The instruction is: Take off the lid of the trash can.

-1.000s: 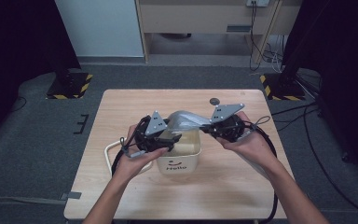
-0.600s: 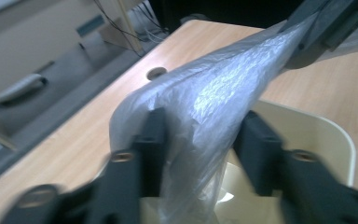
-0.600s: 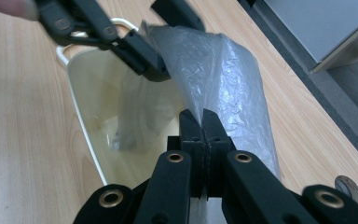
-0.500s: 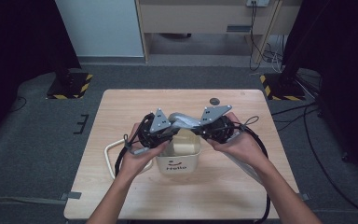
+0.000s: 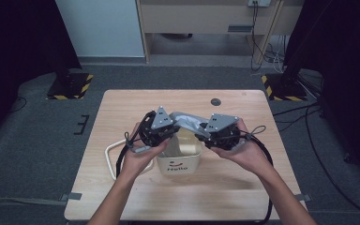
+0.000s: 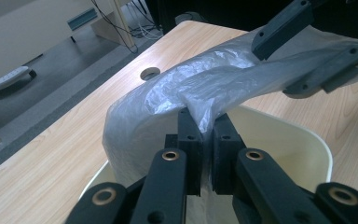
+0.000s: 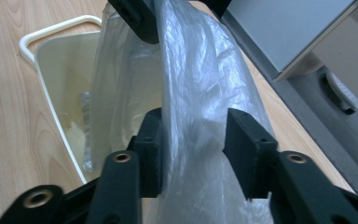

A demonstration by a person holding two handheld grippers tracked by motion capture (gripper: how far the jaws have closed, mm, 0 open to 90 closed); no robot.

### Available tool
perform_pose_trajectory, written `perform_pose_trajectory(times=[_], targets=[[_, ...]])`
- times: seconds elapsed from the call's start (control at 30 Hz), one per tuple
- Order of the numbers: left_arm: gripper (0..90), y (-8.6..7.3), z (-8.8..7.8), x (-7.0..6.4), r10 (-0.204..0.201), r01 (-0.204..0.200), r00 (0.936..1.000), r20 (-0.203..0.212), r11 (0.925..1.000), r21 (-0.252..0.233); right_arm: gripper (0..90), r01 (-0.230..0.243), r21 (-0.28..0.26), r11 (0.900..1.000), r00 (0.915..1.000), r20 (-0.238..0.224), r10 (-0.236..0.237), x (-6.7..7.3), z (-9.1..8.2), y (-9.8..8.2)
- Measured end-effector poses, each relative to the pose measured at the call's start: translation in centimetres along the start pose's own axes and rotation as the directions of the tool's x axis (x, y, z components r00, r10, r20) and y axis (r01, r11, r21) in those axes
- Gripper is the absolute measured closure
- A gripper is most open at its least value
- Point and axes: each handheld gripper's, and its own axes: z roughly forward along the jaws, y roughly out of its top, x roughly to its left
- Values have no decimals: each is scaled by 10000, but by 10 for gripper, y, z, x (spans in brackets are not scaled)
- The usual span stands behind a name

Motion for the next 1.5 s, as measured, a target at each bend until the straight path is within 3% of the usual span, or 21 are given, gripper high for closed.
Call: perform_pose_trajectory(times=[0.17, 0.27, 0.43, 0.6, 0.7, 1.1, 1.5], targets=[[864, 0, -1, 5, -291, 291, 9995, -149, 9996, -10, 416, -189, -10, 9998, 9994, 287, 189, 0, -3, -7], [864, 0, -4, 7, -333, 332, 9993, -175, 9994, -66, 412, -119, 66, 9999, 9991, 401, 116, 1, -6, -11], [864, -2, -9, 8, -364, 362, 9991, -227, 9993, -83, 528, -211, 203, 9996, 9993, 324, 205, 2, -13, -19], [863, -5, -10, 6, -302, 302, 9995, -125, 9995, 22, 754, -216, 319, 9993, 9994, 285, 207, 2, -20, -23], [864, -8, -10, 2, -131, 132, 9999, -47, 9997, 222, 826, -253, 365, 9990, 9995, 178, 247, -2, -24, -19], [864, -27, -5, -10, 13, -36, 9994, 347, 9978, 657, 861, -59, 321, 9995, 9991, 421, 45, -18, -26, 8], [851, -43, -3, -22, -31, -10, 9983, 588, 9976, 695, 882, 353, 378, 9987, 9989, 290, -364, -12, -14, 27]])
